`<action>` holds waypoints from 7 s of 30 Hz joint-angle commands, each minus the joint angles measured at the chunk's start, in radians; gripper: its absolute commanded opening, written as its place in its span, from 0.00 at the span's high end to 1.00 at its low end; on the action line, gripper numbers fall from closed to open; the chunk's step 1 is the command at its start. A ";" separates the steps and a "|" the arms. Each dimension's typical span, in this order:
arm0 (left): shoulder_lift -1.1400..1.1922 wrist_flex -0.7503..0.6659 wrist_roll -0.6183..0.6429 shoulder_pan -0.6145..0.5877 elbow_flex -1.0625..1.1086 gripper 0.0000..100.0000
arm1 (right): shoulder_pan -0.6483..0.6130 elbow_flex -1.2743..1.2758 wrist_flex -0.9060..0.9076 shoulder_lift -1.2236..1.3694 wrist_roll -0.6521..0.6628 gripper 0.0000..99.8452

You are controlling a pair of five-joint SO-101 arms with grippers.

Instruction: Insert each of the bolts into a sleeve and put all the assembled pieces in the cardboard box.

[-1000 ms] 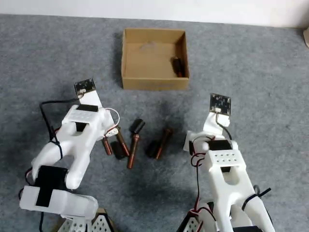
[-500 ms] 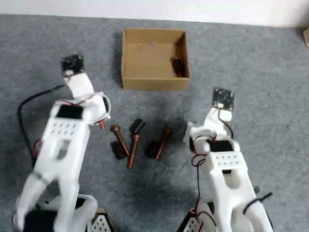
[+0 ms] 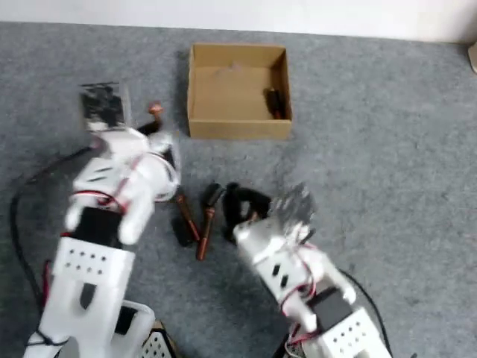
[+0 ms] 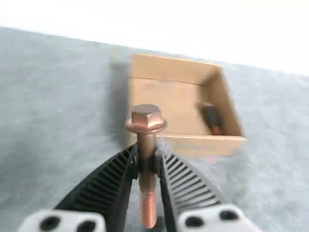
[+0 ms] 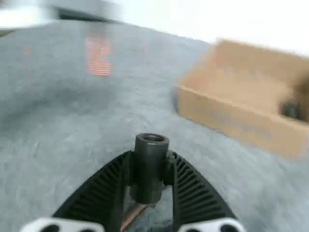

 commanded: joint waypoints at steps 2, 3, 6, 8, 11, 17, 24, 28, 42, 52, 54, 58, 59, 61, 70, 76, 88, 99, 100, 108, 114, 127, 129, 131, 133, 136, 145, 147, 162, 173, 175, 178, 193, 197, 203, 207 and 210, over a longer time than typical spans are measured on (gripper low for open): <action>-0.028 -0.120 -0.008 0.099 0.002 1.00 | -0.044 0.194 -0.053 -0.159 0.100 1.00; -0.028 -0.110 -0.008 0.124 0.002 1.00 | -0.044 0.225 -0.054 -0.137 0.103 1.00; -0.050 -0.092 -0.080 0.205 0.015 1.00 | -0.050 0.237 -0.054 -0.128 0.104 1.00; -0.105 -0.092 -0.160 0.255 0.047 1.00 | -0.038 0.236 -0.054 -0.153 0.104 1.00; -0.240 -0.097 -0.238 0.295 0.125 1.00 | 0.002 0.236 -0.054 -0.157 0.103 1.00; -0.429 -0.172 -0.281 0.332 0.331 1.00 | 0.010 0.236 -0.054 -0.157 0.104 1.00; -0.437 -0.313 -0.178 0.343 0.444 1.00 | 0.010 0.236 -0.054 -0.157 0.103 1.00; -0.435 -0.311 -0.060 0.343 0.450 1.00 | 0.010 0.237 -0.054 -0.157 0.103 1.00; -0.446 -0.308 0.006 0.255 0.372 1.00 | 0.022 0.237 -0.054 -0.156 0.101 1.00; -0.437 -0.189 0.069 0.260 0.259 1.00 | 0.039 0.236 -0.056 -0.156 0.100 1.00; -0.437 -0.144 0.114 0.259 0.259 1.00 | 0.039 0.236 -0.056 -0.156 0.100 1.00; -0.437 -0.127 0.115 0.260 0.297 1.00 | 0.039 0.236 -0.056 -0.156 0.100 1.00; -0.437 -0.127 0.117 0.260 0.320 1.00 | 0.039 0.236 -0.056 -0.156 0.100 1.00; -0.440 -0.127 0.120 0.260 0.361 1.00 | 0.039 0.236 -0.056 -0.156 0.100 1.00; -0.446 -0.127 0.121 0.349 0.424 1.00 | 0.039 0.236 -0.056 -0.156 0.100 1.00; -0.447 -0.166 0.201 0.351 0.420 1.00 | 0.039 0.236 -0.056 -0.156 0.100 1.00; -0.447 -0.101 0.221 0.351 0.427 1.00 | 0.038 0.236 -0.056 -0.156 0.100 1.00; -0.447 -0.084 0.199 0.357 0.510 1.00 | 0.041 0.236 -0.062 -0.156 0.103 1.00; -0.446 -0.084 0.169 0.364 0.513 1.00 | 0.051 0.236 -0.062 -0.156 0.101 1.00; -0.446 -0.083 0.135 0.366 0.533 0.84 | 0.076 0.237 -0.062 -0.156 0.100 1.00; -0.446 -0.083 0.187 0.366 0.565 0.54 | 0.076 0.237 -0.062 -0.156 0.100 1.00; -0.447 -0.084 0.235 0.357 0.522 0.73 | 0.074 0.237 -0.058 -0.151 0.100 1.00; -0.447 -0.083 0.242 0.348 0.513 0.81 | 0.074 0.237 -0.058 -0.150 0.100 1.00; -0.447 -0.084 0.242 0.341 0.509 0.90 | 0.074 0.237 -0.058 -0.150 0.098 1.00; -0.447 -0.084 0.241 0.341 0.507 0.99 | 0.076 0.237 -0.058 -0.150 0.098 1.00; -0.447 -0.086 0.241 0.341 0.499 0.98 | 0.077 0.237 -0.058 -0.150 0.098 1.00; -0.447 -0.086 0.241 0.348 0.496 0.99 | 0.077 0.237 -0.058 -0.150 0.098 1.00; -0.447 -0.086 0.241 0.349 0.496 0.99 | 0.077 0.237 -0.058 -0.150 0.098 1.00; -0.447 -0.129 0.242 0.341 0.506 0.58 | 0.076 0.237 -0.058 -0.150 0.098 1.00; -0.447 -0.256 0.249 0.206 0.461 0.68 | 0.076 0.236 -0.058 -0.150 0.098 1.00; -0.446 -0.273 0.249 0.142 0.461 0.72 | 0.076 0.236 -0.058 -0.150 0.098 1.00; -0.440 -0.273 0.249 0.077 0.466 0.81 | 0.076 0.236 -0.058 -0.150 0.098 1.00; -0.349 -0.273 0.127 -0.188 0.535 0.99 | 0.099 0.236 -0.007 -0.153 0.100 1.00; -0.117 -0.390 0.126 -0.205 0.501 0.99 | 0.205 0.159 0.081 -0.150 0.098 1.00; 0.295 -0.479 0.135 -0.295 0.292 0.99 | 0.351 -0.013 0.122 -0.143 0.012 1.00; 0.427 -0.448 0.137 -0.315 0.194 0.99 | 0.352 -0.193 0.116 0.005 0.046 1.00; 0.424 -0.373 0.137 -0.314 0.163 0.99 | 0.360 -0.432 0.101 0.283 0.061 1.00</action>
